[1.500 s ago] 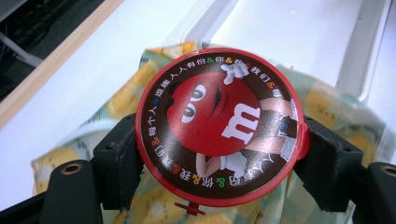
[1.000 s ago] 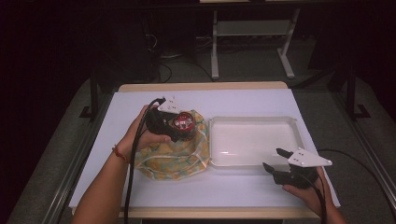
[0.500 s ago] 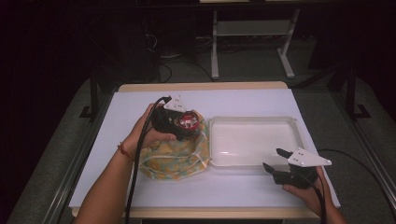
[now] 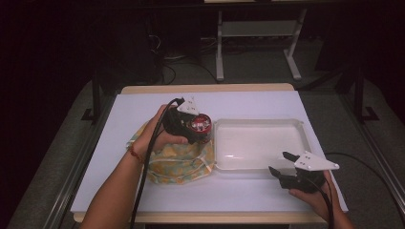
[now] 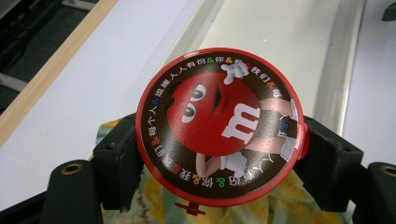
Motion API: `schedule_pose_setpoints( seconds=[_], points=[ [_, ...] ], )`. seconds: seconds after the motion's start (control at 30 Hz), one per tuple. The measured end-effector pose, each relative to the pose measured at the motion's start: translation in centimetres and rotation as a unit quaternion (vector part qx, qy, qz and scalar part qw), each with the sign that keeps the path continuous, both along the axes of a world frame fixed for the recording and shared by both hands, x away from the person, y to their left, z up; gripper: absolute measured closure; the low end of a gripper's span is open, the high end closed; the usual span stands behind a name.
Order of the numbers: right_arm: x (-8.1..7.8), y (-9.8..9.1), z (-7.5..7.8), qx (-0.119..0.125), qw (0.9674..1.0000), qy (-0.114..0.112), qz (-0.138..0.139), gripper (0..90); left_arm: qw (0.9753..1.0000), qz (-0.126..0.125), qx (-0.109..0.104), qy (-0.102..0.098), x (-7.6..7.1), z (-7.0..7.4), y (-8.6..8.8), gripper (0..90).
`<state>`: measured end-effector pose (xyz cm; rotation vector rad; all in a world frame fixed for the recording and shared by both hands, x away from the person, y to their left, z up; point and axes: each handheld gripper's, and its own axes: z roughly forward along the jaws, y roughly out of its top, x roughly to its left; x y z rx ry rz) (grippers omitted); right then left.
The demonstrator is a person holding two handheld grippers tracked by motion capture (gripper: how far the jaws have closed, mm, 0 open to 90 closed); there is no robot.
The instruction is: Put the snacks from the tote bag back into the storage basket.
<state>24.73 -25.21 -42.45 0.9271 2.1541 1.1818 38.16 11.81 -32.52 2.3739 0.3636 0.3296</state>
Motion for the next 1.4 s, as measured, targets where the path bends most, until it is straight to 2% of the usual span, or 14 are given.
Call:
schedule_pose_setpoints(
  seconds=[0.7, 0.83, 1.4],
  points=[
    [0.0, -0.1, 0.0, 0.0, 1.0, -0.001, 0.0, 29.1, 0.9996, -0.029, 0.002, -0.001, -0.1, 0.3, -3.0, 24.2],
    [0.0, -0.1, 0.0, 0.0, 1.0, -0.001, -0.001, 29.0, 0.9995, -0.032, -0.004, -0.002, -0.2, 0.3, -3.7, 24.2],
    [0.0, -0.1, 0.0, 0.0, 1.0, -0.001, -0.001, 29.0, 0.9988, -0.049, -0.002, 0.005, -0.3, -0.2, -5.9, 24.2]
  ],
)
